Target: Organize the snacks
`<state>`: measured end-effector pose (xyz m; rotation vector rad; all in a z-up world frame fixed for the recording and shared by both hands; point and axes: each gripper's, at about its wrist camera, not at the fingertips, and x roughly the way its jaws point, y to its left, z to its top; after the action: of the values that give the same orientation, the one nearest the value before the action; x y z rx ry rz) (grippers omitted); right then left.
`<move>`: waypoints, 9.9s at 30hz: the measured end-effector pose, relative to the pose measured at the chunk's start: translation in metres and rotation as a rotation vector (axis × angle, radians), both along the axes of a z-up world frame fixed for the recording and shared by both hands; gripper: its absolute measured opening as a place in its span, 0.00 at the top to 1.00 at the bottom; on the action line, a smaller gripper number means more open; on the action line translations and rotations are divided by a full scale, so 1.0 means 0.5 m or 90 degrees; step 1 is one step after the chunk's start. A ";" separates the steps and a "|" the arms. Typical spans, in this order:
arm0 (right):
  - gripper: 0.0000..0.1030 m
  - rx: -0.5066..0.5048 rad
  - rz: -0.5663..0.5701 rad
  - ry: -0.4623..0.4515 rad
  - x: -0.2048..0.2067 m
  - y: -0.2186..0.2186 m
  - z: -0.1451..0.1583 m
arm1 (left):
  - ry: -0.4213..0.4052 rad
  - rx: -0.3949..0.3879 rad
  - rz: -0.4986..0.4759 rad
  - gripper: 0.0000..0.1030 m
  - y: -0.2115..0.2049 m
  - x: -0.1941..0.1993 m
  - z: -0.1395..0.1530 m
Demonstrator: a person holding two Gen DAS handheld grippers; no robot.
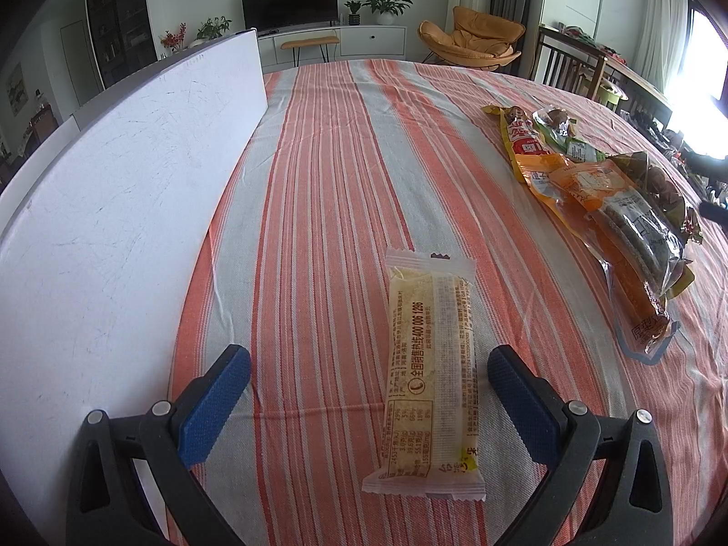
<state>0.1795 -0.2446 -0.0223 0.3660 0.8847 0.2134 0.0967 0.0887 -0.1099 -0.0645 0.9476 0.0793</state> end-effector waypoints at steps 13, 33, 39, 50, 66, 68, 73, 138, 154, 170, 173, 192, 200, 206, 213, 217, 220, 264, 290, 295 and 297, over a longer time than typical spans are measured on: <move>0.47 -0.074 -0.053 0.066 0.001 0.010 -0.043 | 0.000 0.000 0.000 0.00 0.000 0.000 -0.001; 0.20 -0.242 -0.105 0.053 -0.231 0.091 -0.113 | 0.000 0.000 0.000 0.00 0.000 0.001 -0.001; 0.16 -0.246 -0.109 0.046 -0.235 0.094 -0.119 | 0.000 0.000 0.000 0.00 0.000 0.001 -0.001; 0.15 -0.248 -0.110 0.043 -0.236 0.099 -0.120 | 0.000 0.000 0.000 0.00 0.000 0.001 -0.001; 0.14 -0.247 -0.110 0.042 -0.235 0.100 -0.121 | 0.000 -0.001 0.000 0.00 0.000 0.001 -0.001; 0.14 -0.247 -0.110 0.042 -0.235 0.100 -0.121 | 0.000 -0.001 0.000 0.00 0.000 0.001 -0.001; 0.14 -0.247 -0.110 0.043 -0.234 0.100 -0.121 | 0.000 -0.001 0.000 0.00 0.000 0.001 -0.001; 0.30 -0.008 0.304 -0.076 -0.283 0.539 0.133 | -0.102 -0.124 0.188 0.14 0.385 -0.295 0.271; 0.30 -0.257 -0.183 0.022 -0.218 0.014 -0.085 | -0.022 -0.050 -0.120 0.03 -0.110 -0.037 0.100; 0.20 -0.250 -0.176 0.038 -0.195 0.036 -0.114 | -0.001 -0.008 -0.067 0.01 -0.103 0.010 0.008; 0.19 -0.251 -0.174 0.039 -0.193 0.039 -0.114 | 0.000 -0.005 -0.067 0.01 -0.105 0.010 0.008; 0.18 -0.251 -0.173 0.039 -0.194 0.040 -0.114 | -0.001 -0.005 -0.067 0.00 -0.106 0.009 0.007; 0.18 -0.251 -0.173 0.039 -0.194 0.040 -0.114 | -0.001 -0.005 -0.067 0.00 -0.106 0.009 0.008; 0.18 -0.251 -0.173 0.039 -0.194 0.040 -0.114 | -0.001 -0.005 -0.067 0.00 -0.106 0.008 0.008; 0.18 -0.251 -0.172 0.039 -0.194 0.040 -0.114 | -0.001 -0.003 -0.067 0.00 -0.107 0.010 0.008; 0.18 -0.251 -0.172 0.039 -0.194 0.040 -0.114 | -0.001 -0.003 -0.067 0.00 -0.107 0.012 0.006; 0.18 -0.251 -0.172 0.039 -0.194 0.040 -0.114 | 0.030 -0.014 -0.067 0.01 -0.108 0.021 0.010; 0.17 -0.250 -0.169 0.038 -0.196 0.040 -0.112 | 0.111 -0.160 -0.176 0.16 -0.166 0.165 0.138; 0.17 -0.248 -0.168 0.037 -0.197 0.037 -0.112 | 0.073 -0.163 -0.101 0.03 -0.149 0.084 0.122; 0.17 -0.270 -0.106 0.021 -0.191 0.095 -0.111 | 0.073 -0.184 -0.047 0.03 -0.076 0.020 0.112; 0.18 -0.275 -0.015 -0.001 -0.199 0.163 -0.111 | 0.065 -0.183 -0.036 0.03 -0.057 0.001 0.115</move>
<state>0.0800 -0.1630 -0.0778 -0.0255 0.8989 -0.0024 0.0972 0.0602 -0.0523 -0.3006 1.0575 -0.1074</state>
